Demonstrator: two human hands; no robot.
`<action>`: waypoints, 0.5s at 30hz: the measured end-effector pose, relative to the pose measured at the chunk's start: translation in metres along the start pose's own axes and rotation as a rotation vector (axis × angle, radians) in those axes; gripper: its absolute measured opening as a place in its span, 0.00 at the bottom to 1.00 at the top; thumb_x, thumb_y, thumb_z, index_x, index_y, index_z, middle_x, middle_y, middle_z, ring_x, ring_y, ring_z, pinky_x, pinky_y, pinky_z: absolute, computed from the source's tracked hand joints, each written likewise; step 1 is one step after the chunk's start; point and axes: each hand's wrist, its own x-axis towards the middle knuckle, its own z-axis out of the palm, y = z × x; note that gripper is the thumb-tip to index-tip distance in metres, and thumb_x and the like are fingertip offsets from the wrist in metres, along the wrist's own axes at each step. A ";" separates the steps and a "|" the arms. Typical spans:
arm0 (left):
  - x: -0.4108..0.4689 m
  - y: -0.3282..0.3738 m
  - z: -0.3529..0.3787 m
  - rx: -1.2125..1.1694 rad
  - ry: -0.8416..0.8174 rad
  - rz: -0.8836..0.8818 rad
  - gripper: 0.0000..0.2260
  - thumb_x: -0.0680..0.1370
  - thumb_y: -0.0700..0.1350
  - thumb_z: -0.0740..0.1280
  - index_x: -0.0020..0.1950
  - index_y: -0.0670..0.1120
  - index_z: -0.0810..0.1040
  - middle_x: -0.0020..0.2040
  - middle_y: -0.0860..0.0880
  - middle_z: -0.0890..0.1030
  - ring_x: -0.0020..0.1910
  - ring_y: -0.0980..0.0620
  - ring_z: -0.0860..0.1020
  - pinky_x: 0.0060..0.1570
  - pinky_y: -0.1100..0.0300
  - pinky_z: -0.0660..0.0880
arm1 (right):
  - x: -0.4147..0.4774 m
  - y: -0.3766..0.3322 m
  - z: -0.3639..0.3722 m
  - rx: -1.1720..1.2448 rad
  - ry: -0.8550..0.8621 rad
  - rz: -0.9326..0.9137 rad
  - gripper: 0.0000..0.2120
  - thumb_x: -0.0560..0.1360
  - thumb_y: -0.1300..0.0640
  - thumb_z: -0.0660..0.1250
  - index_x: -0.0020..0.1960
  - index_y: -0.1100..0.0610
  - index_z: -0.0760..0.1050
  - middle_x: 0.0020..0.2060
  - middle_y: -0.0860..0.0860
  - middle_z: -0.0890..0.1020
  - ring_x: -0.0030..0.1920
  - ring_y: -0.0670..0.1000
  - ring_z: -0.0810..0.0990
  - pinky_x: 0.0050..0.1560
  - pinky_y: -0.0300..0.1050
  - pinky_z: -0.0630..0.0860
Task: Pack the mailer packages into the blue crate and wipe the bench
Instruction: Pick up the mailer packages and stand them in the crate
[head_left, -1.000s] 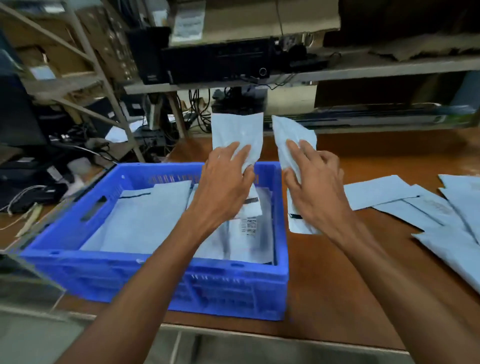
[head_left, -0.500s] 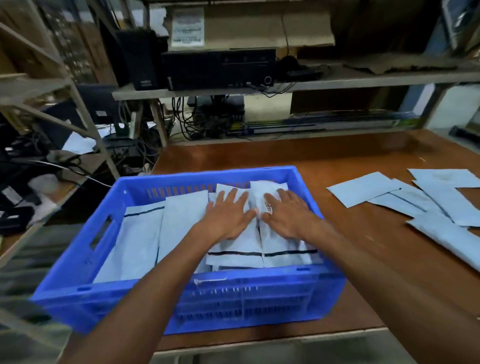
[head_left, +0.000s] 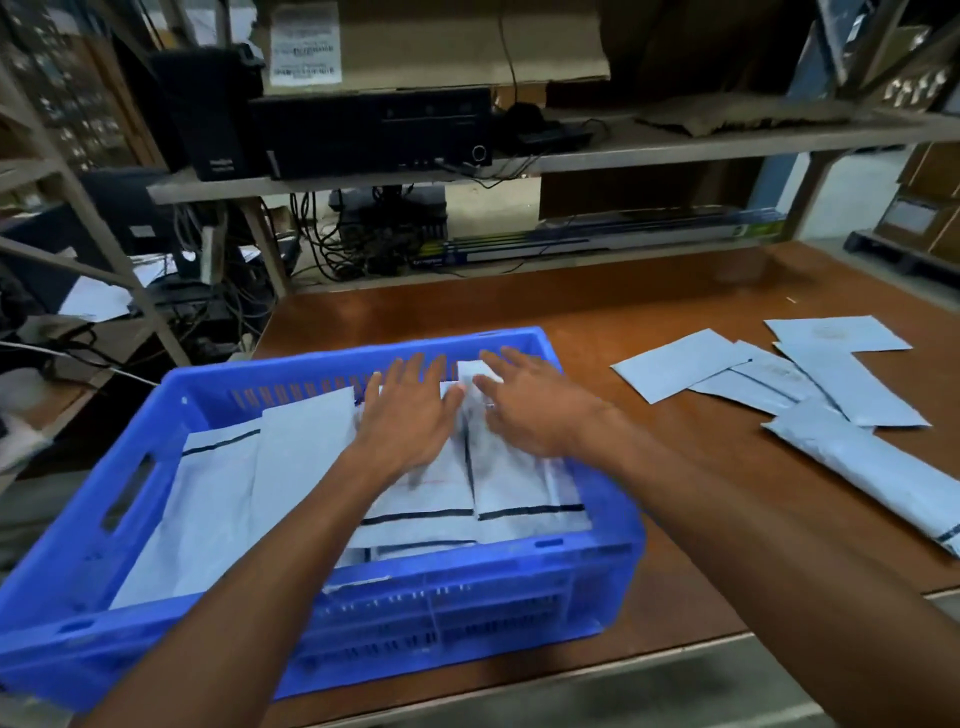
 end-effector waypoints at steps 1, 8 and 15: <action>0.008 0.012 -0.007 -0.051 0.094 0.043 0.27 0.83 0.60 0.49 0.78 0.48 0.60 0.77 0.42 0.63 0.75 0.41 0.62 0.73 0.43 0.59 | -0.004 0.015 -0.014 0.059 0.108 -0.018 0.25 0.80 0.50 0.57 0.75 0.56 0.63 0.77 0.57 0.61 0.75 0.60 0.60 0.73 0.55 0.60; 0.063 0.175 -0.001 -0.171 0.140 0.319 0.24 0.80 0.58 0.59 0.73 0.46 0.68 0.68 0.42 0.73 0.66 0.39 0.72 0.67 0.46 0.67 | -0.092 0.201 0.019 0.361 0.177 0.358 0.17 0.79 0.54 0.64 0.67 0.52 0.74 0.65 0.53 0.78 0.61 0.56 0.77 0.62 0.52 0.75; 0.142 0.319 0.105 -0.110 -0.276 0.225 0.28 0.80 0.60 0.61 0.77 0.51 0.61 0.77 0.44 0.63 0.75 0.40 0.63 0.71 0.44 0.61 | -0.211 0.340 0.134 0.314 -0.071 0.593 0.31 0.75 0.33 0.54 0.76 0.40 0.58 0.76 0.48 0.64 0.74 0.56 0.64 0.71 0.59 0.64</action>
